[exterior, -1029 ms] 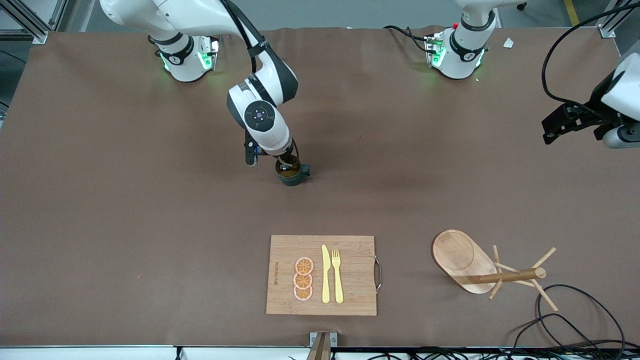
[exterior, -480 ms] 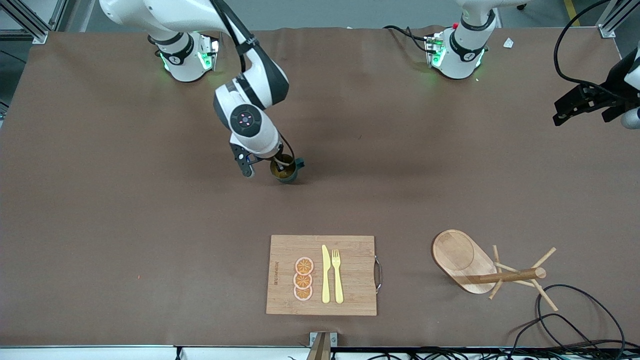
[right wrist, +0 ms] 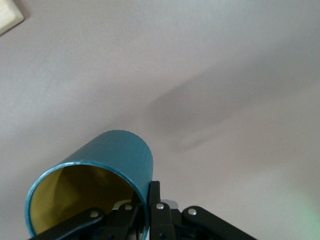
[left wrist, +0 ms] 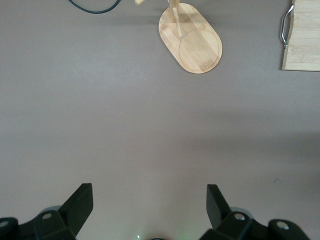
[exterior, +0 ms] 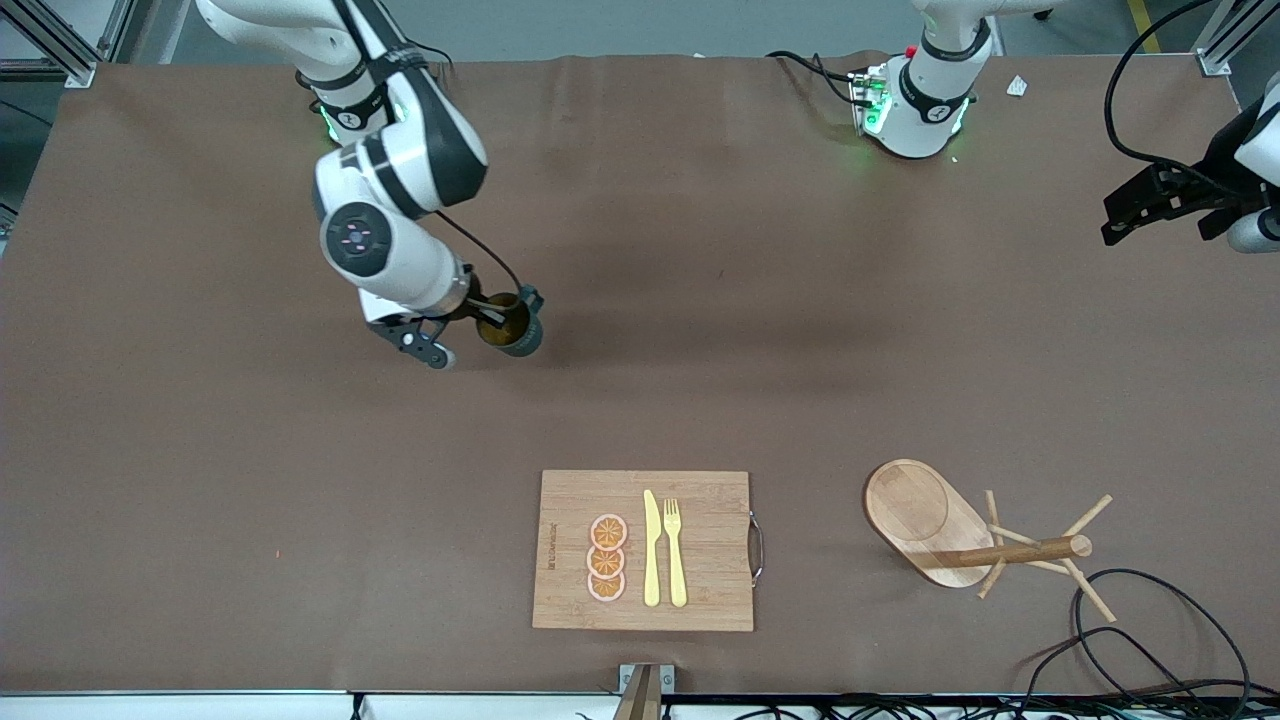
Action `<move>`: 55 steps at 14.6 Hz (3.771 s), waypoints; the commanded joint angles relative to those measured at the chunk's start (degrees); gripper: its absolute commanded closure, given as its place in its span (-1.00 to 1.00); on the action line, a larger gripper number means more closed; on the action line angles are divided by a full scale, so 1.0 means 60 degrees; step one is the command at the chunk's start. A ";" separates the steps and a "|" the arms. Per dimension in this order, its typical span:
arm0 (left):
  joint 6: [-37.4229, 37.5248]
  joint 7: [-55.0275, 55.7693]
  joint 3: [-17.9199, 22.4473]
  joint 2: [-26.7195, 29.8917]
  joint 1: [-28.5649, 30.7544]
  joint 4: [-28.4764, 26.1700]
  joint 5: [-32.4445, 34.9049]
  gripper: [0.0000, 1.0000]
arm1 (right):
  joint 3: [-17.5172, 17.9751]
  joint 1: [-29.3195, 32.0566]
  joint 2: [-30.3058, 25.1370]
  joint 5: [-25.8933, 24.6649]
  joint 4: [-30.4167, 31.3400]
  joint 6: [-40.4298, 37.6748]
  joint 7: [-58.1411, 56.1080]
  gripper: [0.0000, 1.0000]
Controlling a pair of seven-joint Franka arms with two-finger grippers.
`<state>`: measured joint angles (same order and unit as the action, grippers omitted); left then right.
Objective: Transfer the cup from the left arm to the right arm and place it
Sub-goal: 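Carry the teal mug with the right gripper and lower it down, then open the right gripper and draw it back from the mug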
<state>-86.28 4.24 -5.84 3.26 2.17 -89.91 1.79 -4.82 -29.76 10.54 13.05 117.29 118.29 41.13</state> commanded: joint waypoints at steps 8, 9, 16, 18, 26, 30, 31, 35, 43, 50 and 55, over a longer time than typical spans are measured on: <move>-0.0079 0.0041 0.0095 0.0483 -0.0288 -0.0469 -0.0181 -1.00 | 0.0129 0.3096 -0.1273 -0.1149 0.1209 -0.0203 -1.0404 1.00; -0.0005 0.0027 0.0066 0.0483 -0.0303 -0.0469 -0.0195 -1.00 | 0.0129 0.3404 -0.1258 -0.1265 0.1194 -0.0130 -1.1473 1.00; 0.0039 -0.0105 0.0022 0.0497 -0.0509 -0.0469 -0.0474 -1.00 | 0.0129 0.5178 -0.0645 -0.1427 0.1238 0.1464 -1.8214 1.00; 0.0039 -0.0135 0.0022 0.0483 -0.0479 -0.0469 -0.0459 -1.00 | 0.0129 0.5383 -0.0264 -0.1573 0.1238 0.1948 -1.9505 1.00; 0.0127 -0.0076 0.0051 0.0512 -0.0421 -0.0382 -0.0195 -1.00 | 0.0129 0.5575 0.0822 -0.2453 0.1224 0.2976 -2.1664 1.00; 0.0142 -0.0032 0.0051 0.0497 -0.0435 -0.0382 -0.0195 -1.00 | 0.0144 0.5516 0.0939 -0.2847 0.1253 0.3283 -2.1738 1.00; 0.0142 -0.0032 0.0022 0.0497 -0.0435 -0.0382 -0.0195 -1.00 | 0.0144 0.5516 0.0968 -0.2921 0.1325 0.3429 -2.1738 1.00; 0.0142 -0.0018 0.0022 0.0497 -0.0450 -0.0381 -0.0195 -1.00 | 0.0158 0.5472 0.0998 -0.2922 0.1882 0.4425 -2.1811 1.00; 0.0142 -0.0003 0.0022 0.0497 -0.0465 -0.0381 -0.0195 -1.00 | 0.0173 0.5546 0.0984 -0.2819 0.1854 0.4295 -2.1475 -1.00; 0.0127 0.0012 0.0022 0.0483 -0.0450 -0.0381 -0.0195 -1.00 | 0.0217 0.5428 0.0164 -0.2805 0.0934 0.1635 -1.8945 -1.00; 0.0127 0.0012 0.0022 0.0497 -0.0435 -0.0382 -0.0210 -1.00 | 0.0232 0.5458 0.0090 -0.2658 -0.1482 -0.1822 -1.6499 -1.00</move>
<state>-85.94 4.29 -5.69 4.95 -0.49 -91.52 -0.03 -3.98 2.44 10.98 -3.24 113.32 113.69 -63.59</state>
